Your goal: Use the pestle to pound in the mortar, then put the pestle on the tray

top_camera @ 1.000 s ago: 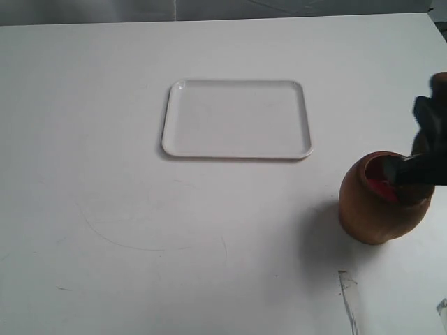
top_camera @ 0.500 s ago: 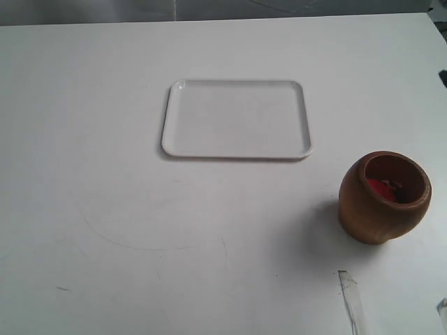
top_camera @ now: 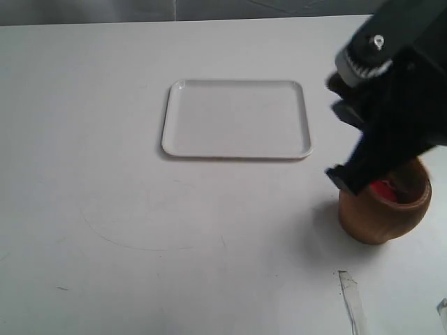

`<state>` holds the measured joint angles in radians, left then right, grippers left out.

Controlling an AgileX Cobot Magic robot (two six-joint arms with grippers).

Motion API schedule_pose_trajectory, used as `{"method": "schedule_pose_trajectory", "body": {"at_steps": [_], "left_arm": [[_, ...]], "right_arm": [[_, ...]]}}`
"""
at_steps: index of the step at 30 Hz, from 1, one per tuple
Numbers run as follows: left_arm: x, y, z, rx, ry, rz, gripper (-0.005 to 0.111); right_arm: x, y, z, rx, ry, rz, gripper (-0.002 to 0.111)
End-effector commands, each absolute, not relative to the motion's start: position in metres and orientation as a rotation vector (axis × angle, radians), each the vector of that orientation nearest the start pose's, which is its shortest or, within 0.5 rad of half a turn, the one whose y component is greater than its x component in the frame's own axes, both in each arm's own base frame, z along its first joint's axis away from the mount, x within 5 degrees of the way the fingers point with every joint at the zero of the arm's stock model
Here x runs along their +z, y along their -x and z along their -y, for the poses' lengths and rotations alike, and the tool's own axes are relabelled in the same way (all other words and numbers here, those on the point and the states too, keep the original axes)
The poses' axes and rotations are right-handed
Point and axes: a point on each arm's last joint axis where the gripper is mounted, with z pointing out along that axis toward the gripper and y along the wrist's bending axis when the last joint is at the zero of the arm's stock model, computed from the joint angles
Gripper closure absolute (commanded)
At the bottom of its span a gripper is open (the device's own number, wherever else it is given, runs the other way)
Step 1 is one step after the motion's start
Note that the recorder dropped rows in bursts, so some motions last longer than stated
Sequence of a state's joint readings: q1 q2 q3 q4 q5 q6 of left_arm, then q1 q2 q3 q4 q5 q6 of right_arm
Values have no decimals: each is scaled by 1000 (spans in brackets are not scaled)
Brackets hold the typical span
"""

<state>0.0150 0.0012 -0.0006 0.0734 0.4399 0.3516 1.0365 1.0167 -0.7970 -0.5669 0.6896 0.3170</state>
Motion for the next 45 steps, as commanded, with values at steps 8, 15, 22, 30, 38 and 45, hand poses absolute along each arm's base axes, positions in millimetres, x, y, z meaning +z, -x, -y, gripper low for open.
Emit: {"method": "schedule_pose_trajectory", "body": {"at_steps": [8,15,22,30,38,45], "left_arm": [[174,-51,-3,302,-361,-1897,107],[174,-51,-3,302,-361,-1897,107],[174,-51,-3,302,-361,-1897,107],[174,-51,-3,302,-361,-1897,107],[174,-51,-3,302,-361,-1897,107],[174,-51,-3,302,-361,-1897,107]], "right_arm": [[368,-152,-153,288,364,-1551,108],[349,-127,-184,662,701,-1612,108],[283,-79,-188,1252,815,-1994,108],[312,-149,-99,-402,423,-1846,108],[337,-139,-74,-634,511,-1855,108],[308,-110,-141,374,850,-2016,108]]}}
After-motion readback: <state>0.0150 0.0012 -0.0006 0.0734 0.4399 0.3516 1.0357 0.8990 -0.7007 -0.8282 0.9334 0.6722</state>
